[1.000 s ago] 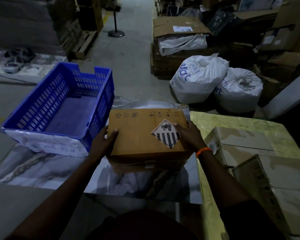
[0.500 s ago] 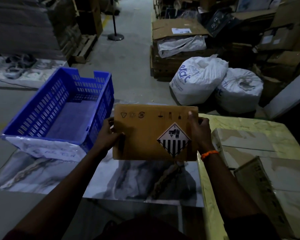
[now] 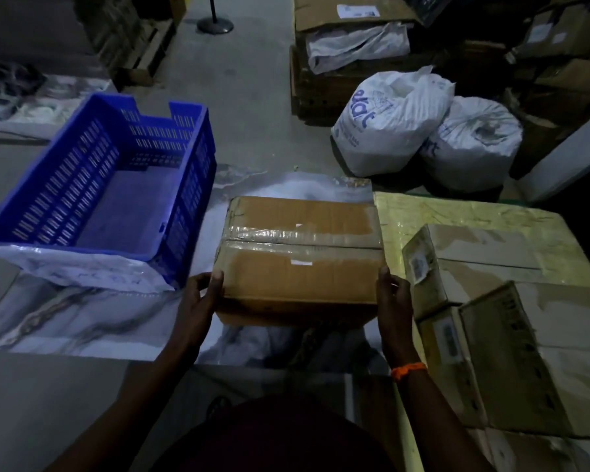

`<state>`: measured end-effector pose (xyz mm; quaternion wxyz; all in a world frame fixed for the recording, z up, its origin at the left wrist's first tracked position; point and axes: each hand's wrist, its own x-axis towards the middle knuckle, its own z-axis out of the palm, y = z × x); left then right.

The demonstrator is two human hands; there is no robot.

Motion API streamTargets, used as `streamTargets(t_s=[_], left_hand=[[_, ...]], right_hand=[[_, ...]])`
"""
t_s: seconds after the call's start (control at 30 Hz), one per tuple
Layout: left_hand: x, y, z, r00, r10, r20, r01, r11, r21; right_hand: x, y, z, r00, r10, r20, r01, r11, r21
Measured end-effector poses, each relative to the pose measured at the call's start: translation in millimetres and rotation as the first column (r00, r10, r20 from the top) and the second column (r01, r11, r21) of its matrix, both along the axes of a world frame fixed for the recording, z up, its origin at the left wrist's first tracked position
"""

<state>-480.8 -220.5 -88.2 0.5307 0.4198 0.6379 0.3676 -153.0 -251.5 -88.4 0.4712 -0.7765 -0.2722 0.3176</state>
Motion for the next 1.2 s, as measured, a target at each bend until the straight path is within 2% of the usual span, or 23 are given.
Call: streamTargets(t_s=[0.13,0.27,0.37,0.47,0.6,0.73,0.8,0.87,1.03,1.1,1.2], left_hand=[[-3.9,-11.4,0.9,0.997,-0.016,-0.082,0.018,0.999,0.032],[-6.9,-3.0,7.7,0.995,-0.037,-0.093,0.036,0.999,-0.01],[-4.0,16.4,14.3,0.997,-0.032,-0.066,0.028,0.998,-0.051],[6.0,46.4,23.7,0.996,-0.041,-0.075,0.041,0.999,-0.007],[19.7,85.5,37.7,0.988,-0.138,-0.066,0.139,0.99,0.015],[35.3,104.7,49.4,0.987,-0.153,-0.038,0.153,0.988,-0.012],[37.3,105.5,46.1,0.987,-0.147,-0.07,0.148,0.989,0.012],[33.9,102.4,39.4,0.985,-0.129,-0.113,0.134,0.99,0.041],[33.1,95.4,40.0,0.997,-0.001,-0.077,0.012,0.988,0.151],[33.7,96.2,43.8,0.998,0.049,-0.03,-0.043,0.984,0.174],[34.4,98.0,49.3,0.984,0.123,0.126,-0.14,0.979,0.145]], right_hand=[[2.6,-18.3,-7.6,0.998,0.042,0.054,-0.043,0.999,0.018],[22.5,-10.9,-14.9,0.991,0.096,0.088,-0.098,0.995,0.012],[34.9,10.1,-13.7,0.983,0.156,0.099,-0.153,0.988,-0.033],[39.9,41.8,-3.7,0.964,0.243,0.112,-0.237,0.97,-0.059],[36.5,82.3,11.4,0.941,0.319,0.114,-0.311,0.947,-0.077],[21.5,95.2,20.2,0.966,0.251,0.063,-0.25,0.968,-0.016],[16.7,94.2,23.3,0.973,0.223,0.059,-0.223,0.975,-0.008],[16.6,91.8,23.4,0.971,0.222,0.084,-0.223,0.975,-0.003],[22.5,90.8,30.8,0.971,0.176,0.161,-0.18,0.984,0.012],[22.4,93.1,40.6,0.975,0.139,0.173,-0.147,0.988,0.035],[21.9,91.2,53.8,0.988,0.051,0.148,-0.066,0.992,0.104]])
